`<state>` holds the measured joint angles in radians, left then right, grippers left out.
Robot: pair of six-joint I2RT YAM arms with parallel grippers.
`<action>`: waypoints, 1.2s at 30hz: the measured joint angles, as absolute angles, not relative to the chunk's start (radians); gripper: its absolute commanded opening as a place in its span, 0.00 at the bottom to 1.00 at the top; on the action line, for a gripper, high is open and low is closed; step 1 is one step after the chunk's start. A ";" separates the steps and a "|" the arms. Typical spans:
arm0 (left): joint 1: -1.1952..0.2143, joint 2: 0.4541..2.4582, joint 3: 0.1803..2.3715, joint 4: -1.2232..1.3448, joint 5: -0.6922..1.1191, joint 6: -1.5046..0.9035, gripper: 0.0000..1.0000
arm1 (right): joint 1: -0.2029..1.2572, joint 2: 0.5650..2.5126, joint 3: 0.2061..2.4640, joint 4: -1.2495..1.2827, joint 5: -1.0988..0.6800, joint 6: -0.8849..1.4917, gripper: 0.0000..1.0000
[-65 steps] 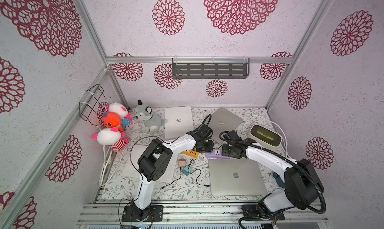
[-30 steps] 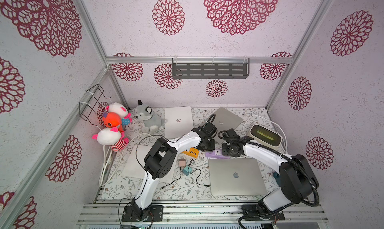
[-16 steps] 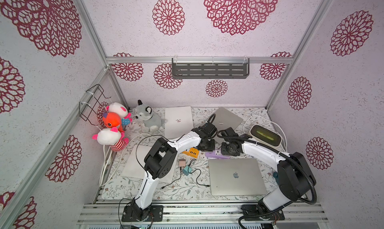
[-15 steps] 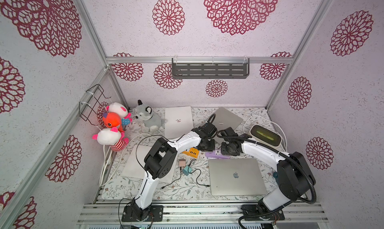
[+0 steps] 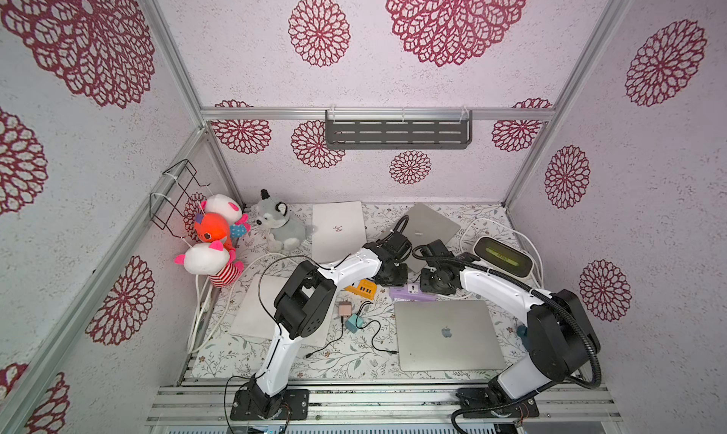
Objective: Unplug the laptop charger
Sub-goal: Remove the plug from the socket, then place the plug at the center of the board.
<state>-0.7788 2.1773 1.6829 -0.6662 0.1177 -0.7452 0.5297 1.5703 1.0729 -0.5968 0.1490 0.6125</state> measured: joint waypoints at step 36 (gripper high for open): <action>-0.779 2.194 1.728 -0.715 0.123 -0.737 0.30 | 0.319 1.485 1.093 -0.654 0.186 0.523 0.28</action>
